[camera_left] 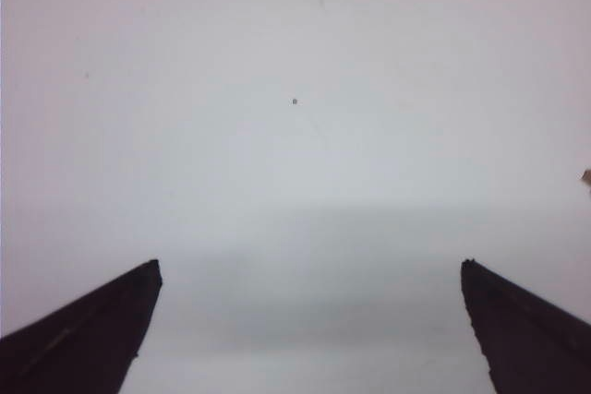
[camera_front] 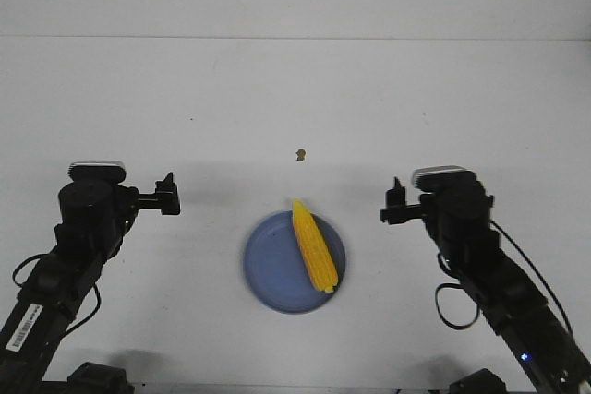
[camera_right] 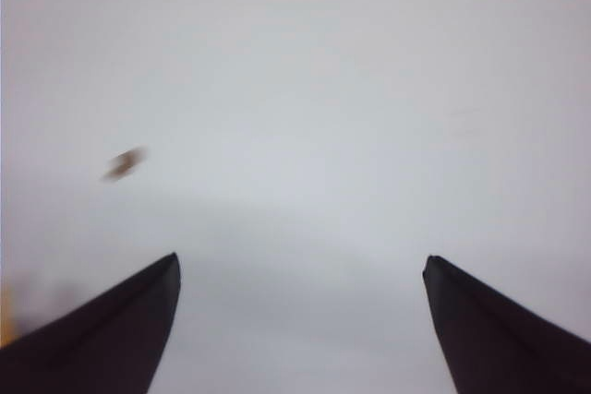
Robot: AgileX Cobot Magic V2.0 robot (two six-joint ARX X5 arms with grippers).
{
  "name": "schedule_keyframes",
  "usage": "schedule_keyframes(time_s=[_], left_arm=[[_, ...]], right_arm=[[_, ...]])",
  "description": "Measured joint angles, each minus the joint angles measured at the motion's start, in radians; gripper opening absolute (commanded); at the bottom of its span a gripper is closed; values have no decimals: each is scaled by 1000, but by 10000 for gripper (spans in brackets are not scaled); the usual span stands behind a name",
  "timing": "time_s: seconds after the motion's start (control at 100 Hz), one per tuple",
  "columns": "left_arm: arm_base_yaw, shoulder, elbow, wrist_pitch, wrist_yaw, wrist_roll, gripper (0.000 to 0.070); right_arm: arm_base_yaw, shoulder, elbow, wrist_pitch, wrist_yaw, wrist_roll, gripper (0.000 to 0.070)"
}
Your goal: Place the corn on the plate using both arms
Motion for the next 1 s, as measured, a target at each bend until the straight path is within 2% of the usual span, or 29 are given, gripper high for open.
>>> schedule_keyframes(time_s=[0.13, 0.28, 0.43, 0.56, 0.67, 0.73, 0.79, 0.88, 0.93, 0.97, 1.0], left_arm=[[18, -68, 0, -1, 0, 6, 665], [49, -166, -9, 7, 0, 30, 666], [66, -294, -117, 12, 0, 41, 666], [67, -415, -256, -5, 0, 41, 664], [67, -521, -326, -20, 0, 39, 660], [67, -568, -332, -23, 0, 32, 644], [67, -603, -331, -7, 0, 29, 560], [67, -631, -329, -4, -1, 29, 378], [67, -635, -329, -10, 0, 29, 250], [67, -637, -329, -16, 0, 29, 120], [67, -637, -329, -21, 0, 29, 14]], right_arm=[[-127, -179, -42, 10, -6, -32, 554], [-226, -391, -182, 3, -44, -71, 553], [-252, -628, -320, -54, -55, -96, 552], [-252, -816, -344, -105, -55, -101, 551], [-252, -880, -342, -117, -55, -101, 546], [-252, -885, -342, -123, -57, -101, 511], [-252, -885, -342, -125, -60, -101, 432], [-252, -885, -342, -126, -60, -102, 272], [-252, -885, -342, -127, -60, -109, 141], [-252, -885, -342, -129, -60, -111, 20], [-252, -885, -342, -132, -60, -113, 0]])
